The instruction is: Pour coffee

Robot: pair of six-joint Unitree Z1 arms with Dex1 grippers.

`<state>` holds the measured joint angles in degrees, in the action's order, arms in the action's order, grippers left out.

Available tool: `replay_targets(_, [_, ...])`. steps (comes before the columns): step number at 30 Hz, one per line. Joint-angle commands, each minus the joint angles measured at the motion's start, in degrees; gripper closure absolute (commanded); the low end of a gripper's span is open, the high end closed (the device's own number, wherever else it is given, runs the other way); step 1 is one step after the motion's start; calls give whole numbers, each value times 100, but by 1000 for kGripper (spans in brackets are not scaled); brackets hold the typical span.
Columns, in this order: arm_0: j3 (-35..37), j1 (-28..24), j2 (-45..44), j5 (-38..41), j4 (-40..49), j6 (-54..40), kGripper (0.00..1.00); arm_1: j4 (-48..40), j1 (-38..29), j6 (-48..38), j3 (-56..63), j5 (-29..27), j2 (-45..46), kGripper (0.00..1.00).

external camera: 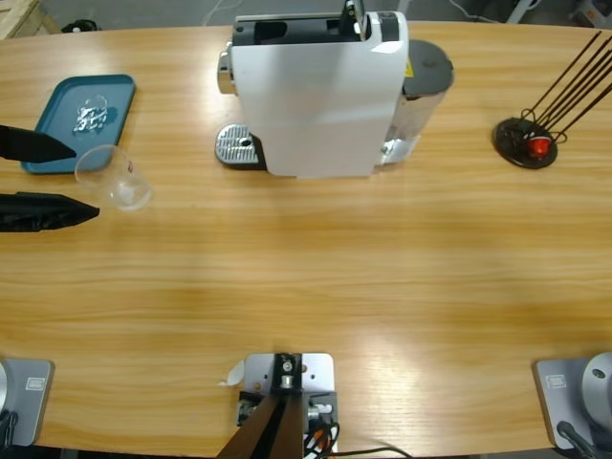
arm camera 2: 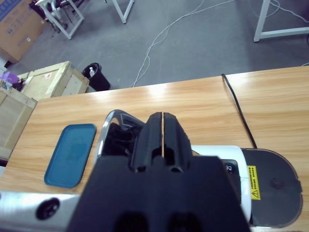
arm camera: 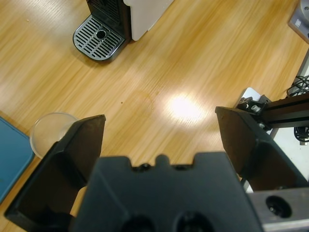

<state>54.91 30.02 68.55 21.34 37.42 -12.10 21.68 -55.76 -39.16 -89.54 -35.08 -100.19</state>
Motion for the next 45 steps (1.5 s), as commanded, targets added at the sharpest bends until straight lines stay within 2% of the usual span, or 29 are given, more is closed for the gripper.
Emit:
replay_targets(1, [-200, 48, -8, 54, -59, 41, 0, -27, -427, 104, -131, 72, -468, 1000])
replay_targets(17, [-236, 48, -96, 54, -44, 29, 0, -106, -681, -70, -90, 77, -1145, 1000])
replay_targets(25, [-253, 48, -68, 46, -49, 23, 0, -440, -681, -56, 61, 362, -1481, 1000])
replay_targets(45, [-244, 39, 44, 39, -59, 32, 0, -560, -558, -215, 711, 777, -2318, 1000])
